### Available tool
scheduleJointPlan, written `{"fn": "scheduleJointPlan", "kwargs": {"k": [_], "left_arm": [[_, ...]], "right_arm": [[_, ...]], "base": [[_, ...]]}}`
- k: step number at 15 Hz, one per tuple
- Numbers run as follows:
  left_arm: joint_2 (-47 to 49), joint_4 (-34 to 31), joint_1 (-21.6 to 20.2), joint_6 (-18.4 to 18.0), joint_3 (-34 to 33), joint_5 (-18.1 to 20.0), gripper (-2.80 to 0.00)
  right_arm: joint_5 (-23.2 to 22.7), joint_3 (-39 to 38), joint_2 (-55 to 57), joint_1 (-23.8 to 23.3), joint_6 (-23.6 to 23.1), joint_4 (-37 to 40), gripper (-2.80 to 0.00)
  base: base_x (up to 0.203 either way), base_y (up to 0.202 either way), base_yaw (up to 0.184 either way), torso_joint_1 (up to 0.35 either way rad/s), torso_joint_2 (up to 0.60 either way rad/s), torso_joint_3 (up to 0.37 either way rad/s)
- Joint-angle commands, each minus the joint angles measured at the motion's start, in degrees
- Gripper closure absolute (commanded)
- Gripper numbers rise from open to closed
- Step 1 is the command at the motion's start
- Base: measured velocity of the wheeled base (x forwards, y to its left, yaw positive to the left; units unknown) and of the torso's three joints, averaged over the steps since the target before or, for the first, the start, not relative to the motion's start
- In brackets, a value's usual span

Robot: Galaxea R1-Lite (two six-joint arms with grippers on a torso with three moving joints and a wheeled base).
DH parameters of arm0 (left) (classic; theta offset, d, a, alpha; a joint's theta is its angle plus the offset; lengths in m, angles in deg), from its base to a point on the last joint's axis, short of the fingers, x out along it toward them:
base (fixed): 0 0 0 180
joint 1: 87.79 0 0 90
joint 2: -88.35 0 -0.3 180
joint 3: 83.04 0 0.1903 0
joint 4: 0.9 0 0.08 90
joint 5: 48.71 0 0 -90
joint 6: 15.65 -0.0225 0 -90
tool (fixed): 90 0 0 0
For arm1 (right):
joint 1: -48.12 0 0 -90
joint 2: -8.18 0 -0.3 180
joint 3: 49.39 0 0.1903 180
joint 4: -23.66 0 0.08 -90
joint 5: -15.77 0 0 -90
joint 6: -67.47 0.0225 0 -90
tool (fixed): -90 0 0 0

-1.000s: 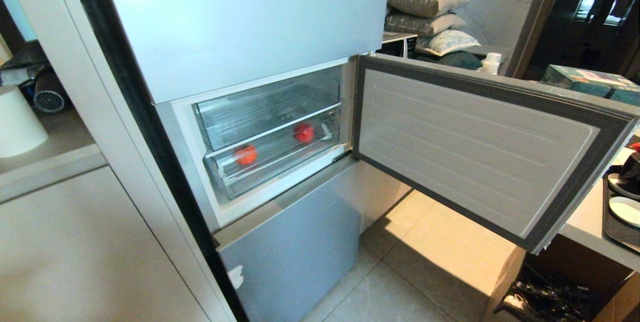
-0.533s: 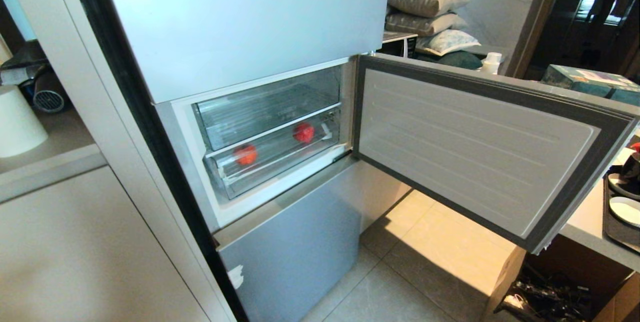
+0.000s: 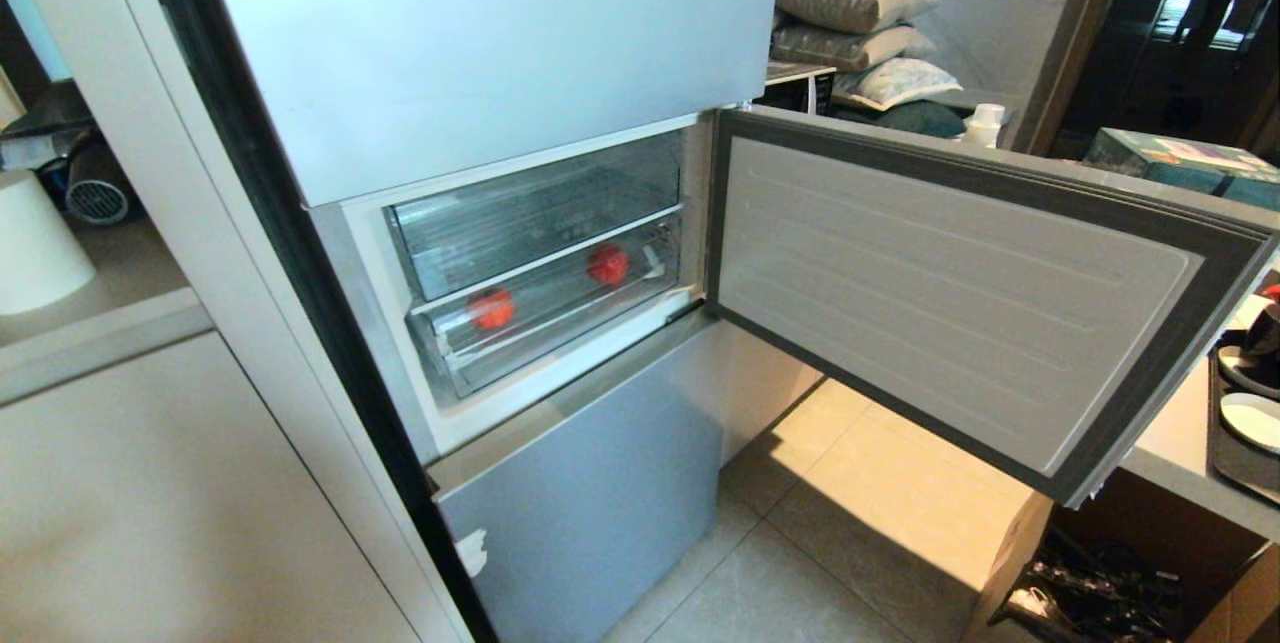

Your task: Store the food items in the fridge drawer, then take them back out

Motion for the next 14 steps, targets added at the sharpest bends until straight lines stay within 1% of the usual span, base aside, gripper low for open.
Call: {"fn": "scheduleJointPlan", "kwargs": {"k": [1, 3, 4, 6, 7, 8, 10, 13, 14], "left_arm": [[0.0, 0.1, 0.0, 0.0, 0.0, 0.0, 0.0], [0.0, 0.0, 0.0, 0.0, 0.0, 0.0, 0.0], [0.0, 0.1, 0.0, 0.0, 0.0, 0.0, 0.0], [0.0, 0.0, 0.0, 0.0, 0.0, 0.0, 0.0], [0.0, 0.0, 0.0, 0.0, 0.0, 0.0, 0.0], [0.0, 0.0, 0.0, 0.0, 0.1, 0.0, 0.0], [0.0, 0.1, 0.0, 0.0, 0.0, 0.0, 0.0], [0.0, 0.0, 0.0, 0.0, 0.0, 0.0, 0.0], [0.0, 0.0, 0.0, 0.0, 0.0, 0.0, 0.0]], "right_arm": [[-4.6, 6.4, 12.0, -1.0, 4.1, -0.6, 0.0], [-10.1, 12.8, 18.0, -1.2, 5.6, -0.5, 0.0], [-13.9, 16.0, 20.3, -1.2, 6.3, -0.1, 0.0], [-23.0, 20.3, 22.7, -1.2, 8.3, 2.3, 0.0], [-27.3, 21.7, 23.1, -1.2, 8.9, 4.8, 0.0], [-30.7, 22.8, 23.3, -1.0, 9.1, 7.6, 0.0], [-35.1, 24.2, 24.2, 0.6, 9.2, 9.8, 0.0], [-35.9, 27.7, 26.3, 5.0, 9.3, 13.3, 0.0], [-36.1, 27.8, 26.4, 5.9, 9.3, 14.4, 0.0]], "base": [[0.0, 0.0, 0.0, 0.0, 0.0, 0.0], [0.0, 0.0, 0.0, 0.0, 0.0, 0.0], [0.0, 0.0, 0.0, 0.0, 0.0, 0.0], [0.0, 0.0, 0.0, 0.0, 0.0, 0.0], [0.0, 0.0, 0.0, 0.0, 0.0, 0.0], [0.0, 0.0, 0.0, 0.0, 0.0, 0.0], [0.0, 0.0, 0.0, 0.0, 0.0, 0.0], [0.0, 0.0, 0.0, 0.0, 0.0, 0.0], [0.0, 0.0, 0.0, 0.0, 0.0, 0.0]]}}
